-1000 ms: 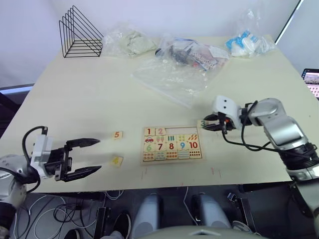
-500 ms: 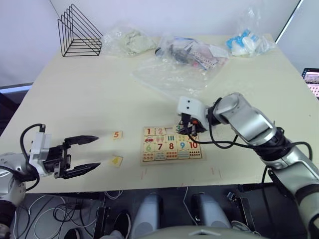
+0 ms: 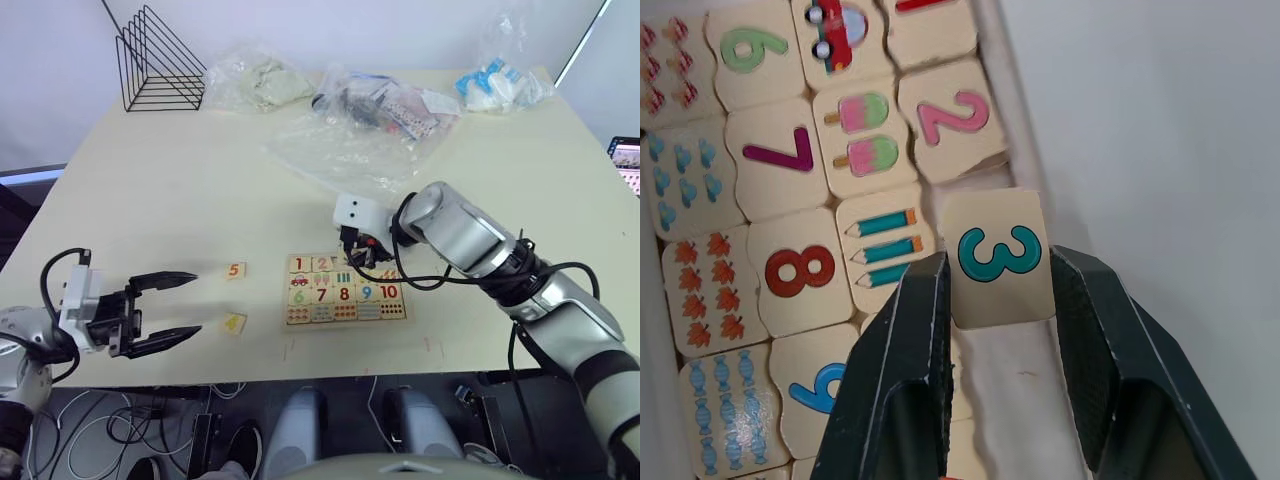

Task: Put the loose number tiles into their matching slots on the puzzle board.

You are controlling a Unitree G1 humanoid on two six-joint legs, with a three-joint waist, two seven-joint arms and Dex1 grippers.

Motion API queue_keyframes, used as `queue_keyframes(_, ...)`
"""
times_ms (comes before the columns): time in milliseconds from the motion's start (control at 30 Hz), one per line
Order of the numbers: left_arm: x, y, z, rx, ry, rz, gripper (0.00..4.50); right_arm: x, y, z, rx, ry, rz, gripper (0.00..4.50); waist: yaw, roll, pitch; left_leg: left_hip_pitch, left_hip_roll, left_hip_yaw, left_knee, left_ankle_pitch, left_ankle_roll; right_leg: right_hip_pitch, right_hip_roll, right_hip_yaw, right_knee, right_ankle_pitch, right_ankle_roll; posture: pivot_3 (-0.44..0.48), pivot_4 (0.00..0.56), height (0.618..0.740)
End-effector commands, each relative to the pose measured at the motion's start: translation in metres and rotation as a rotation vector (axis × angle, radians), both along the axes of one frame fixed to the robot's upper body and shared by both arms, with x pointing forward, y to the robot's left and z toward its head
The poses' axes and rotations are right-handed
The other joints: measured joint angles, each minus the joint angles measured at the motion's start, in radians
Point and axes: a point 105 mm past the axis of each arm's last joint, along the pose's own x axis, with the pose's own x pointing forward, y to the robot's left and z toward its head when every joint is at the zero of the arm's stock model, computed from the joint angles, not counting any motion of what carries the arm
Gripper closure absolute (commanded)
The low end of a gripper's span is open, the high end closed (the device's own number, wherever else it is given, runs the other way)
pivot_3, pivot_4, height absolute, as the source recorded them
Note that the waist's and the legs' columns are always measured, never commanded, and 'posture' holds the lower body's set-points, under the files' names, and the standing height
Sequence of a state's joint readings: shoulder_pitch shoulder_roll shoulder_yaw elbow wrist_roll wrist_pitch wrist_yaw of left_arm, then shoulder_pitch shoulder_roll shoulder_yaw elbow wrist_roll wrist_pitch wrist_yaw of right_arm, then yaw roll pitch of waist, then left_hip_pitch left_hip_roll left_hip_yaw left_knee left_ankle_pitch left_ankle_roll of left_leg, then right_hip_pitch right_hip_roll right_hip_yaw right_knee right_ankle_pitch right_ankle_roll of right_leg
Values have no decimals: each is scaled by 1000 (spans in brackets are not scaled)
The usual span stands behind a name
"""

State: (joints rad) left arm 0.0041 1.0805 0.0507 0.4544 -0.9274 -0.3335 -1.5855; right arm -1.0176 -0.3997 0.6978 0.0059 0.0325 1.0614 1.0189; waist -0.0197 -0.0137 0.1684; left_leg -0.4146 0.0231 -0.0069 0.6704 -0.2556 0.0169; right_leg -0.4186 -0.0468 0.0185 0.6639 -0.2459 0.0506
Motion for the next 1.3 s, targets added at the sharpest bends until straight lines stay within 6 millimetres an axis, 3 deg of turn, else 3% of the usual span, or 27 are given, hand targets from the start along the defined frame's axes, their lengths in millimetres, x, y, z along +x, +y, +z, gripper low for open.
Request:
queue_keyframes(33, -2, 2, 6, 9, -28, -16, 0, 0, 9, 15, 15, -50, 36, 3597, 0, 0, 0, 0, 0, 0, 0, 0, 0, 0, 0, 0, 0, 0, 0, 0, 150, 740)
queue_keyframes(1267, -4, 5, 3, 17, -19, -5, 0, 0, 18, 4, -27, -65, 101, 3597, -6, 0, 0, 0, 0, 0, 0, 0, 0, 0, 0, 0, 0, 0, 0, 0, 150, 740)
queue_keyframes(1300, -3, 5, 3, 17, -19, -5, 0, 0, 18, 4, -27, -64, 101, 2555, -7, 0, 0, 0, 0, -1, 0, 0, 0, 0, 0, 0, 0, 0, 0, 0, 150, 740)
